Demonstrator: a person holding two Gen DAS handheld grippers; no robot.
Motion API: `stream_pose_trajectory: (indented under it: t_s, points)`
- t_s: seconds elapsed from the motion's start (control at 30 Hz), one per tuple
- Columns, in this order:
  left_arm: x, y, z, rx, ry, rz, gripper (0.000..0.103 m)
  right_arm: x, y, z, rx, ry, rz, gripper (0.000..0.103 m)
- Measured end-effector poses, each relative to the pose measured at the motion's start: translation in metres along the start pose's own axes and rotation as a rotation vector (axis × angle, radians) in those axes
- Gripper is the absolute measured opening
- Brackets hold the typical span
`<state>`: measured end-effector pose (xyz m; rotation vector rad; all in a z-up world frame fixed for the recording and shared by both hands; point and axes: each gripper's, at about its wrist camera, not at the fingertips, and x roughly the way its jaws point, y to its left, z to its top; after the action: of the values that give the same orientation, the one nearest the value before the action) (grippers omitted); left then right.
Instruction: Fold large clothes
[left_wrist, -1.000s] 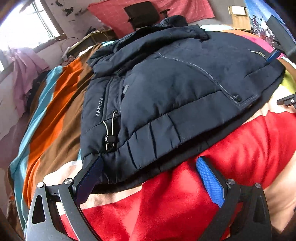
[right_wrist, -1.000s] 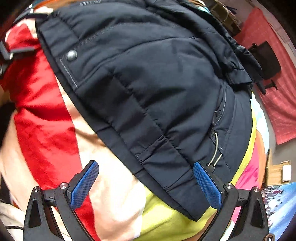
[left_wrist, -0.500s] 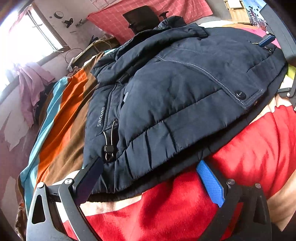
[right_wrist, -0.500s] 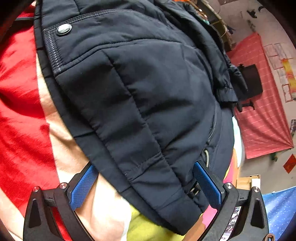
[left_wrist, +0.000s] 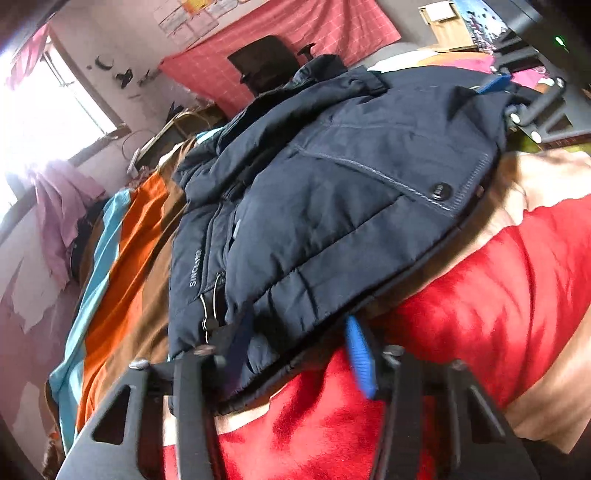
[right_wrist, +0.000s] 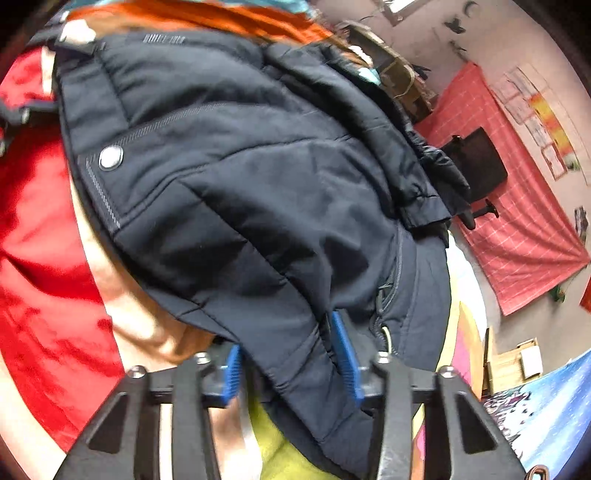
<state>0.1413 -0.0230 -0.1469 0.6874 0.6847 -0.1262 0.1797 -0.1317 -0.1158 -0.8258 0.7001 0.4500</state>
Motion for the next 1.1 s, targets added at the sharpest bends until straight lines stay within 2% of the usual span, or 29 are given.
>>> stream_pose_trajectory:
  t_s: [0.13, 0.3, 0.57, 0.7, 0.87, 1.1]
  points:
    - [-0.008, 0.0, 0.004, 0.004, -0.041, 0.004, 0.014, -0.014, -0.002, 0.003, 0.062, -0.051, 0.003, 0.026]
    - [-0.023, 0.019, 0.021, -0.084, -0.111, 0.018, 0.011, -0.025, -0.013, 0.004, 0.14, -0.115, -0.003, 0.019]
    - [-0.038, 0.05, 0.064, -0.197, -0.195, 0.043, 0.005, -0.047, -0.033, 0.006, 0.259, -0.249, -0.087, 0.014]
    - [-0.039, 0.073, 0.097, -0.231, -0.224, 0.047, 0.004, -0.055, -0.043, 0.008, 0.314, -0.298, -0.105, 0.011]
    - [-0.034, 0.109, 0.149, -0.213, -0.284, 0.096, 0.003, -0.06, -0.067, 0.026, 0.345, -0.341, -0.134, 0.01]
    - [0.014, 0.179, 0.238, -0.307, -0.325, 0.115, 0.003, -0.056, -0.133, 0.09, 0.356, -0.38, -0.197, 0.009]
